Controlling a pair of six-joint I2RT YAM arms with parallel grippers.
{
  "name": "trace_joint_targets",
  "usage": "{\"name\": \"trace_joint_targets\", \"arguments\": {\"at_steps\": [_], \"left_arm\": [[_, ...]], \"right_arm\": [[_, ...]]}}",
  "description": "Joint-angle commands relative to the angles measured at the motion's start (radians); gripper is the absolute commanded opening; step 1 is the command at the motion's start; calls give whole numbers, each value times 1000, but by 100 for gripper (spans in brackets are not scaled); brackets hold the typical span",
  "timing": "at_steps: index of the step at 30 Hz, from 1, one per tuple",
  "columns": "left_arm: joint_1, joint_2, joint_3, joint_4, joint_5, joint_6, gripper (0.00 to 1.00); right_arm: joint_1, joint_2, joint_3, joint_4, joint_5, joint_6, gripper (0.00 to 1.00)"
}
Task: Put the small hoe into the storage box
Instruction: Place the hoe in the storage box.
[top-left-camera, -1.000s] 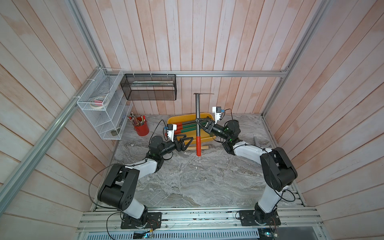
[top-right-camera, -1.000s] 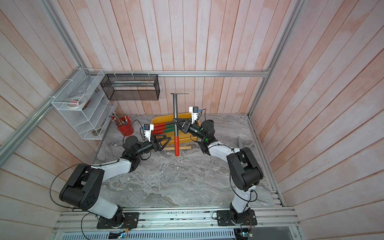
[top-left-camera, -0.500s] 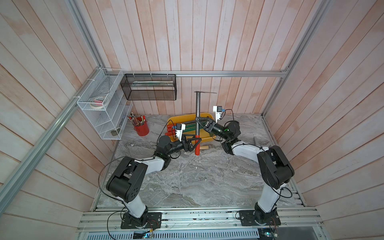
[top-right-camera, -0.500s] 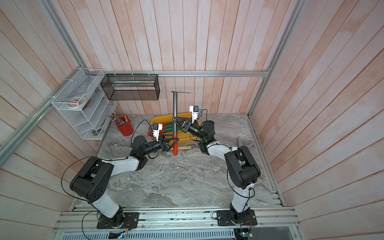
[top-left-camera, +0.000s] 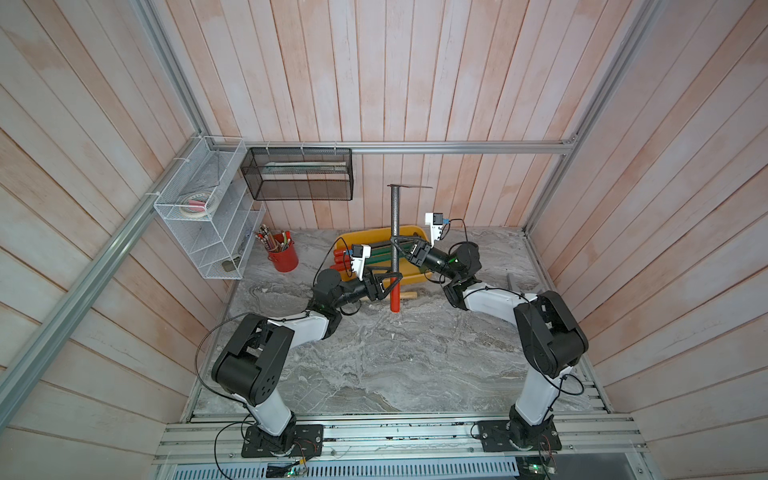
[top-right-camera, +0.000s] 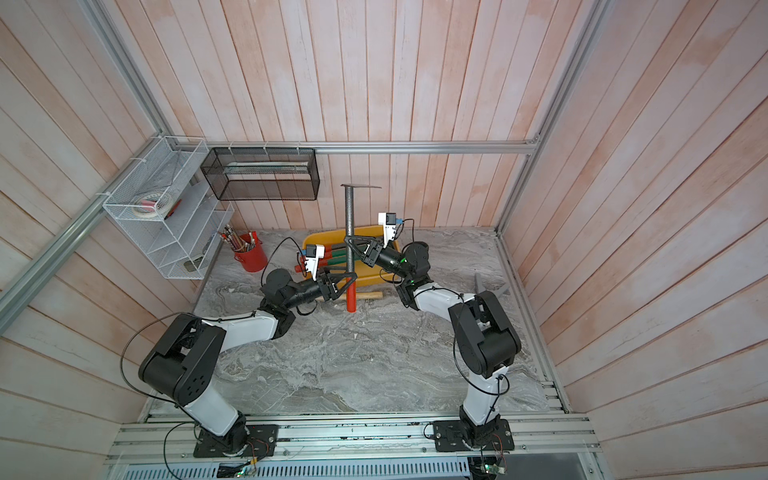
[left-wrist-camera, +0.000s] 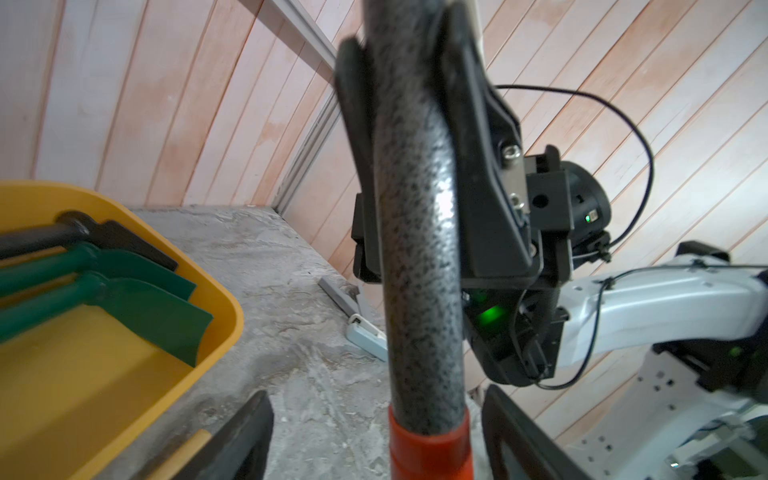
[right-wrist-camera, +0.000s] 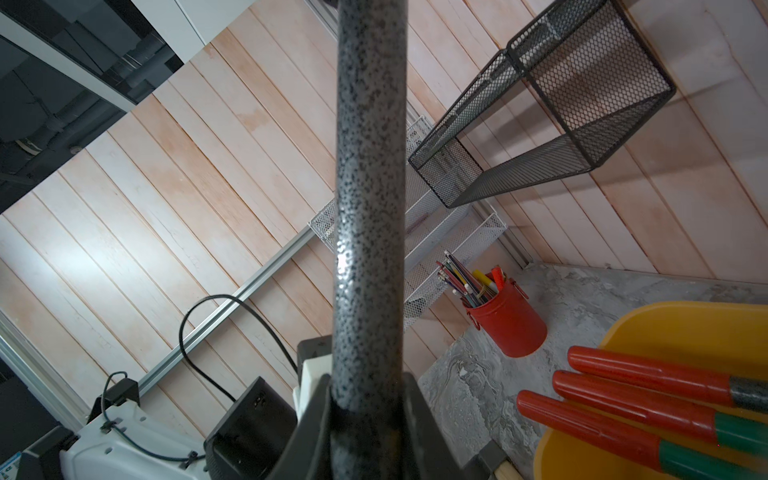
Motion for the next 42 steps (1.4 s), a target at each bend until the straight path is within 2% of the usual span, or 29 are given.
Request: {"name": "trace_joint_targets", "arguments": {"at_steps": [1,8,15,18,21,27,30,33,35,38,42], "left_arm": [[59,-86,14,-92,-6,99,91],[153,-137,55,-200,24,194,93],[184,-133,90,-254,18,252,93],[185,-140,97,-287,-9,286,93],[185,-148,89,-289,-25,288,93],[185,-162,22,-180,-27,196,92],[185,-162,1,-154,-17,167,92],[184,-163,-18,-136,-14,144,92],[184,-158,-34,-114,-16,122,92],[179,-141,-46,-90,-9,92,92],[166,-140,-51,-107,-18,96,92]], "right_arm": [[-5,-57,-42,-25,-77,-52,0],[0,-63,-110,-50,-234,-36,0],[23,-43,-181,112,-346,106,0],[27,-18,-208,208,-365,185,0],[27,-15,-225,239,-345,197,0],[20,8,-198,346,-299,262,0],[5,-22,-200,151,-241,132,0],[-1,-91,-180,-222,-121,-117,0],[0,-124,-156,-411,-12,-232,0],[-3,-151,-115,-612,157,-317,0],[2,-167,-44,-831,412,-344,0]]}}
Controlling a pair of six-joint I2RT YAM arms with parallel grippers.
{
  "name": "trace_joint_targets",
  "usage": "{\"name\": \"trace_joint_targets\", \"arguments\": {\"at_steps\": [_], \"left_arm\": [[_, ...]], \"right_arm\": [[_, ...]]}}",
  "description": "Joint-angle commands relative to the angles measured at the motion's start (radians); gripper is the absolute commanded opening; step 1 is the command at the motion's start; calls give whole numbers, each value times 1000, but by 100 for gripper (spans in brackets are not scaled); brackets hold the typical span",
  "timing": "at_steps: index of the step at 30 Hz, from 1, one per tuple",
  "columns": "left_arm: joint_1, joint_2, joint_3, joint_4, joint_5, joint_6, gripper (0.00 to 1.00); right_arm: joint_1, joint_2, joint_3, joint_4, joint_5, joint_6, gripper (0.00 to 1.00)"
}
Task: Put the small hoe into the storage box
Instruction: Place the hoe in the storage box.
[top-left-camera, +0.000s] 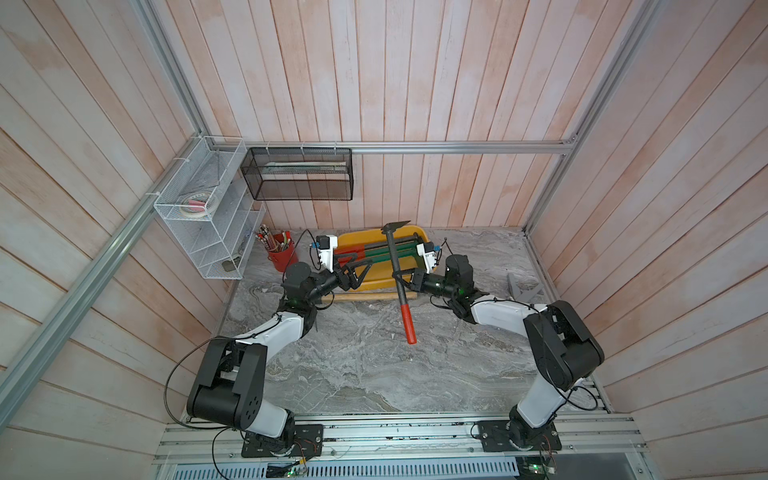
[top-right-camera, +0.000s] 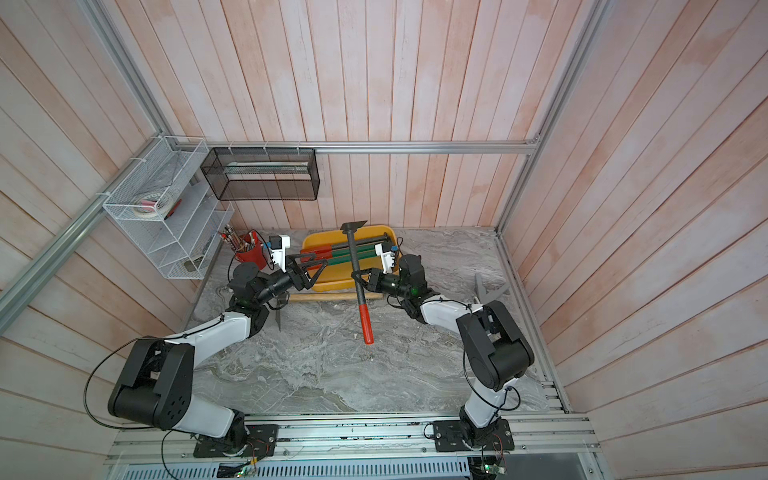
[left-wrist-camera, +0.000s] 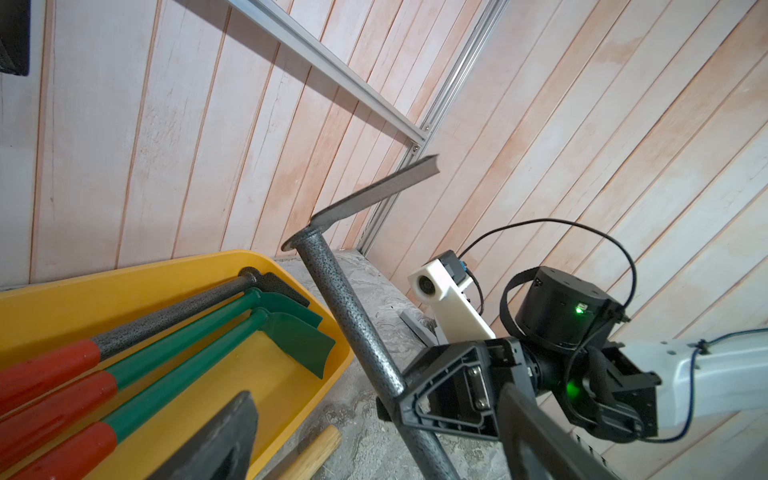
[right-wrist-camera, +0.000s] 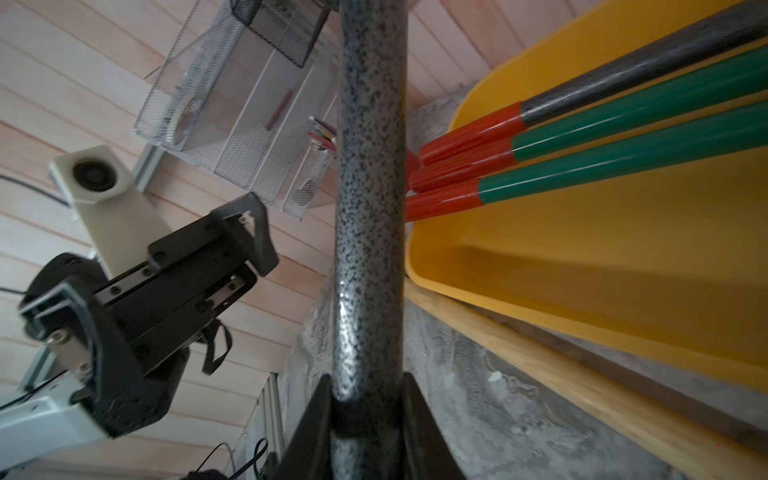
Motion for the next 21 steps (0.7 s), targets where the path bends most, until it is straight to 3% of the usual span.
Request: {"name": "trace_joint_targets", "arguments": {"at_steps": [1,4,9,16,21], "left_arm": [[-13,1,-10,9,0,-7,92],[-21,-15,4,-42,-19,25,92],[-68,-29,44,-166,-64,108,92],[-204,-26,96,-359,-159,267,92],[-323,30,169,-512,-269,398,92]], "right_arm": [[6,-54,105,-258,321,-115,0],[23,-49,186,-418,518,-87,0],[47,-30,279,-576,722,8,0],[55,5,380,-718,864,102,0],[57,25,433,-771,883,130,0]]}}
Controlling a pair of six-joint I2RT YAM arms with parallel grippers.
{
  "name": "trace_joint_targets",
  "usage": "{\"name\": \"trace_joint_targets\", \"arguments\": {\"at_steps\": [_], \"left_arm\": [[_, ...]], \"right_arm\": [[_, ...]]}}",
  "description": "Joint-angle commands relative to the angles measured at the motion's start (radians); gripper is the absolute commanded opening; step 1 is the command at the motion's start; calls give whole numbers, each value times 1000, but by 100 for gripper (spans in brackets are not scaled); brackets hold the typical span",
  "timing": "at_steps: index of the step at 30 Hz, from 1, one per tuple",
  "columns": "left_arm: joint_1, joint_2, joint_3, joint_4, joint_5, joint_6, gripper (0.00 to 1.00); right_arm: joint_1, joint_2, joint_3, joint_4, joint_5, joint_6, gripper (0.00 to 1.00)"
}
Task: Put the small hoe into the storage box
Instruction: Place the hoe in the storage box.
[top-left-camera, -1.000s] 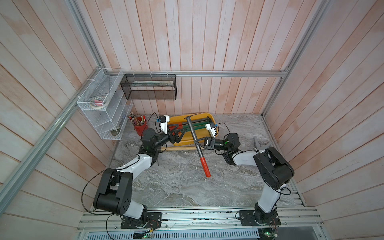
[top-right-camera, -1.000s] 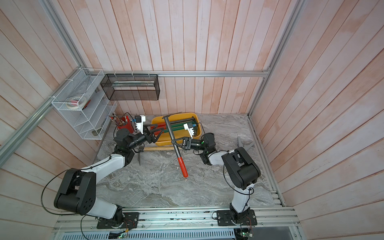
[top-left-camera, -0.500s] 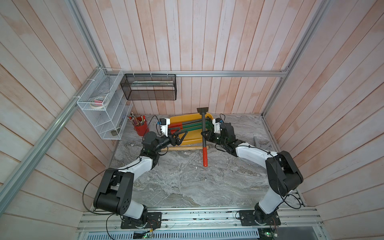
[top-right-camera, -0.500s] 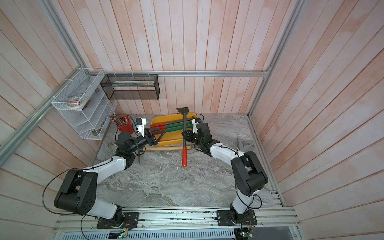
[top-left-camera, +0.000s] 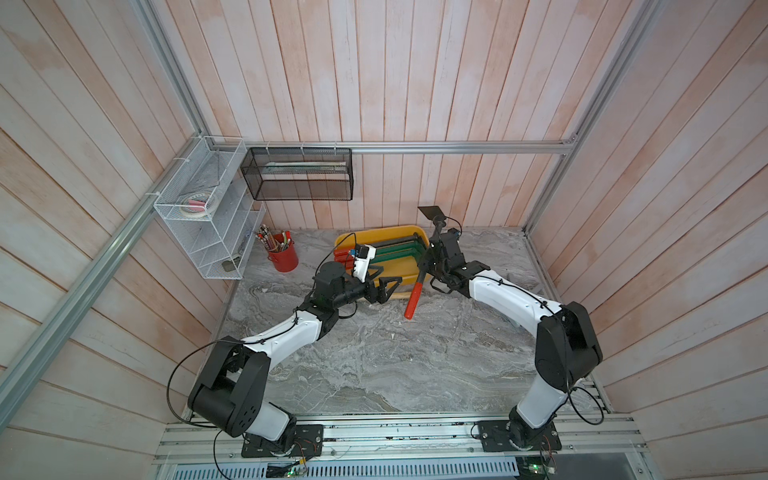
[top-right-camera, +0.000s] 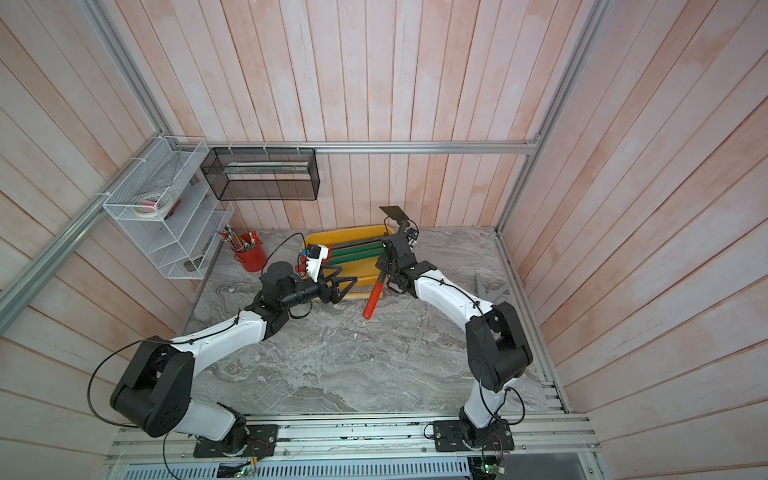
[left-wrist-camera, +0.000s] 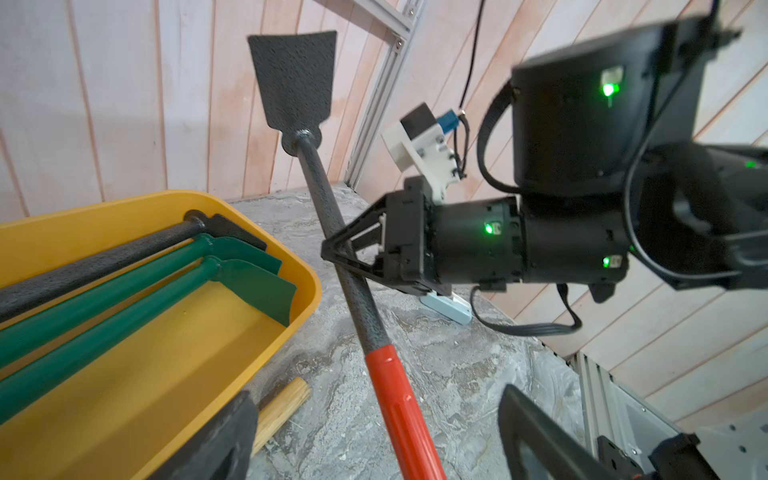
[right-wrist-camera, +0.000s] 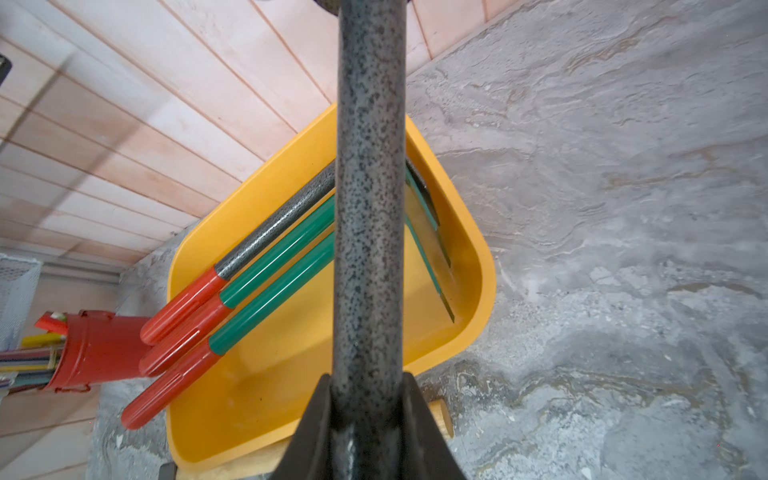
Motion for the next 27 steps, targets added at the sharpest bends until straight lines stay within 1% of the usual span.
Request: {"name": "trace_joint_targets", "arguments": {"at_steps": [1,4,5,9,22,25,27], "left_arm": [[-63,49,63,-152,-119,139,92],[-95,99,106,-206,-186,173,92],[-102,115,122,-223,-211,205,92],[-134,170,185,-296,-273,265,92],[-158,270,236,-307,-297,263,92],[-160,291,248,-308,-291,262,89],[-161,298,255,-313,-293,260,82]], "right_arm": [[8,4,61,-21,68,31,0],[17,2,80,-37,78,20,0],[18,0,86,-47,83,22,0],[20,-12,88,-49,84,23,0],[38,-8,112,-49,64,30,0],[44,-10,117,-46,63,19,0],[48,-10,119,-48,66,8,0]]}}
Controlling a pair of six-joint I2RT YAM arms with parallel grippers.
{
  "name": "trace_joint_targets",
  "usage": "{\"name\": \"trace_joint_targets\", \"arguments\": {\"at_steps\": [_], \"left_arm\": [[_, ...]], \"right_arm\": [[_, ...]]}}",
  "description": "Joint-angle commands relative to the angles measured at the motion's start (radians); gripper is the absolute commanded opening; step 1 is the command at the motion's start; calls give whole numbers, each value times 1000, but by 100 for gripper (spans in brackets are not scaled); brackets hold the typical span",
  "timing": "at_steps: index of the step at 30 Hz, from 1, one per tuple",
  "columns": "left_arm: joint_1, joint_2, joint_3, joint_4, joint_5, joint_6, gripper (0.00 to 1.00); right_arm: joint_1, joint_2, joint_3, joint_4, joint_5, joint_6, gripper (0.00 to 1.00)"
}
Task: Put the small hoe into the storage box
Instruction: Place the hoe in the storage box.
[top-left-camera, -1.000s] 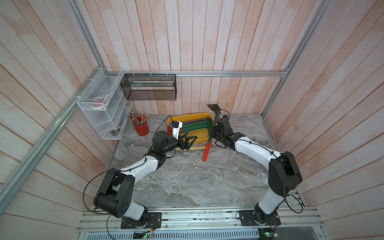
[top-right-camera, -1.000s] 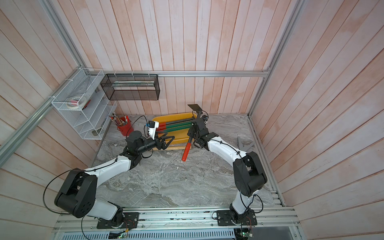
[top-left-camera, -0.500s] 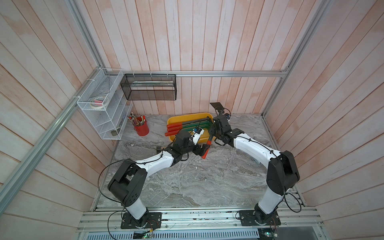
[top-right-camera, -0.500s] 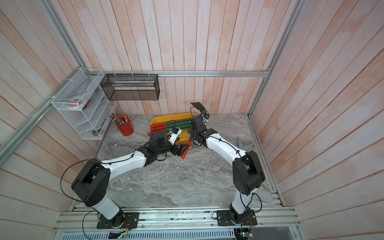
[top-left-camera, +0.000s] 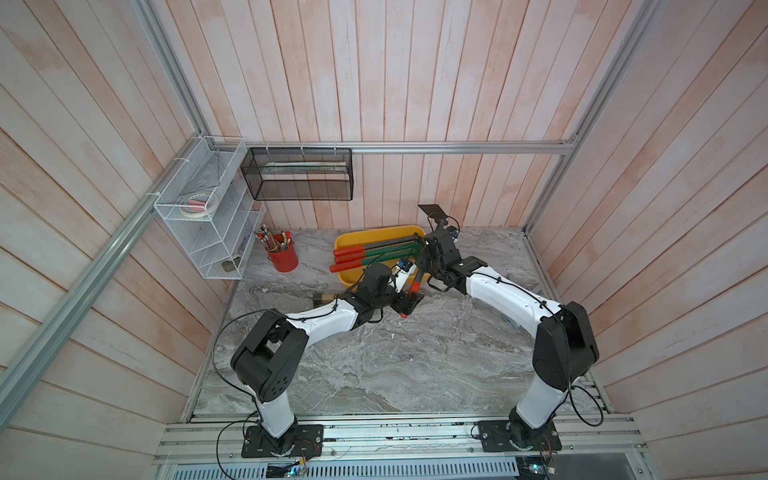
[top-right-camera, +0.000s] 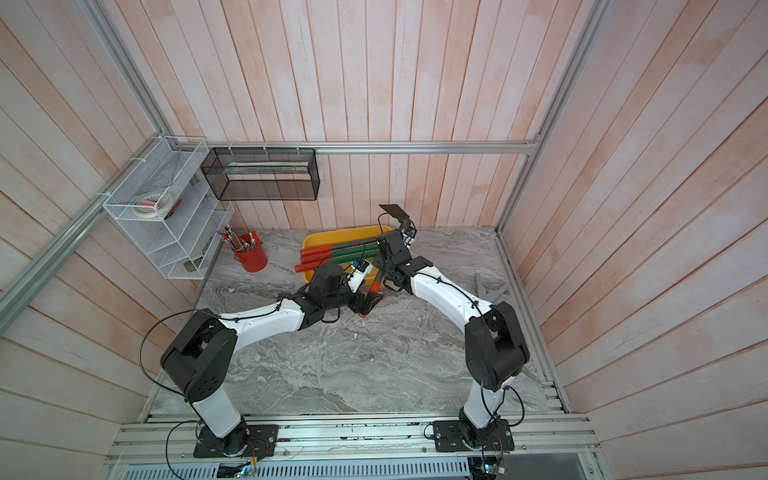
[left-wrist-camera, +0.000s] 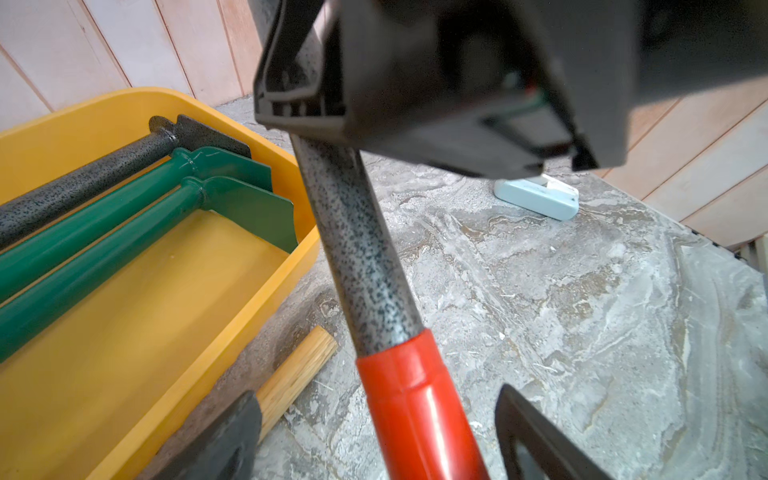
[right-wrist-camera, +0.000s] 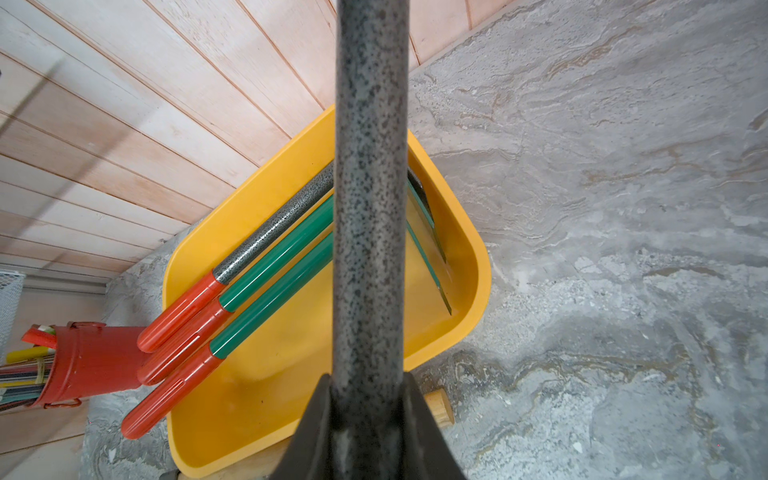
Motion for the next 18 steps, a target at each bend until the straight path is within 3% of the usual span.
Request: {"name": "trace_joint_targets", "arguments": {"at_steps": [1,6,8,11,13,18], "left_arm": [[-1,30,31,-23,-29,14,77],[-1,21,47,-42,-38,19,47],[0,21,53,-55,-49,18,23],[-1,11,59,-72,-65,21,5],[3,0,62,-84,-70,20,0],[32,-42,50,-68,-15,-1,0]], "right_arm": [[16,-16,58,39,20,-20,0],[17,-18,49,44,23,-30,0],[17,-19,43,50,19,-29,0],[19,-45,-17,105,11,-26,0],[17,-60,-45,129,21,-28,0],[-8,-81,-113,161,-8,-48,0]]}}
